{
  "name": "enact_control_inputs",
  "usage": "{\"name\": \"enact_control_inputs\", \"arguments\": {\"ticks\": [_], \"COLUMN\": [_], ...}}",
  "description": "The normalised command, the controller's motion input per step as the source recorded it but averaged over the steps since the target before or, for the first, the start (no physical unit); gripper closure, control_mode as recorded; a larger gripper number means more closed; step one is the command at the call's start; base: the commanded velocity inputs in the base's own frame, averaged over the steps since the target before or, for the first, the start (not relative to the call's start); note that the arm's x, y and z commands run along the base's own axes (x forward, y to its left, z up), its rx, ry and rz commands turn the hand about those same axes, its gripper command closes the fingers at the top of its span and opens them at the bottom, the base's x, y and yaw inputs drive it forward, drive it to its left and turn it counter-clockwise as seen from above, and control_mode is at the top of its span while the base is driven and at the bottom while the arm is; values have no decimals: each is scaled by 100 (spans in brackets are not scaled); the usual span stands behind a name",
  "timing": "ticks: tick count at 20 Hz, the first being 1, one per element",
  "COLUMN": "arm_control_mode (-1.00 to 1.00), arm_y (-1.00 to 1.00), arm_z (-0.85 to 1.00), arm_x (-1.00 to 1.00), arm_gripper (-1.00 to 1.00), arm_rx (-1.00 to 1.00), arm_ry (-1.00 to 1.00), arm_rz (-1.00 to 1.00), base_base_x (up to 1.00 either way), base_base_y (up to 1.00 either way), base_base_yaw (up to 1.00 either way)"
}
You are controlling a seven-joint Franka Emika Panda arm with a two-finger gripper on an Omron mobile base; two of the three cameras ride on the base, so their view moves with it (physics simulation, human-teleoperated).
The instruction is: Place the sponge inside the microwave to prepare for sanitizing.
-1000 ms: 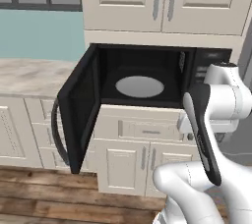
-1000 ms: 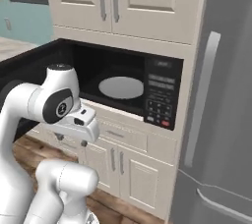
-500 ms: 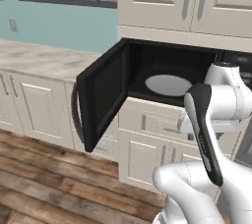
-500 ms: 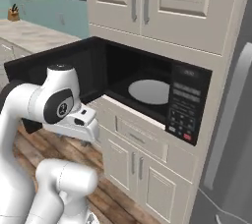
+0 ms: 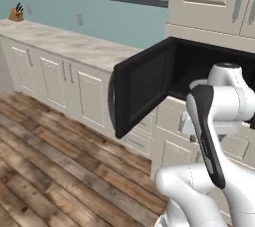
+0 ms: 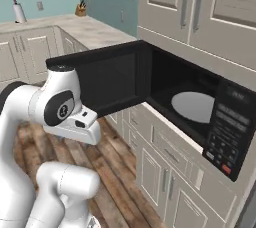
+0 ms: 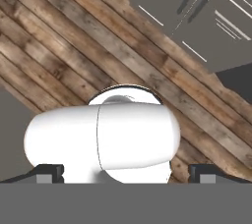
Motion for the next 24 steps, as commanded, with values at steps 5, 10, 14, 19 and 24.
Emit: {"name": "enact_control_inputs", "arguments": {"ticks": [5,10,14,19,24], "arm_control_mode": [100,100,100,100,100], "arm_y": [0,0,0,0,0], "arm_z": [0,0,0,0,0], "arm_x": [0,0,0,0,0], "arm_gripper": [-100,-100,-100,-100,-100], "arm_rx": [0,0,0,0,0], "arm_ry": [0,0,0,0,0], "arm_rz": [0,0,0,0,0], "base_base_x": [-13,-38,-49,-35,-2], "base_base_y": [2,-1,22,46,38], "base_base_yaw": [34,9,30,44,55]}}
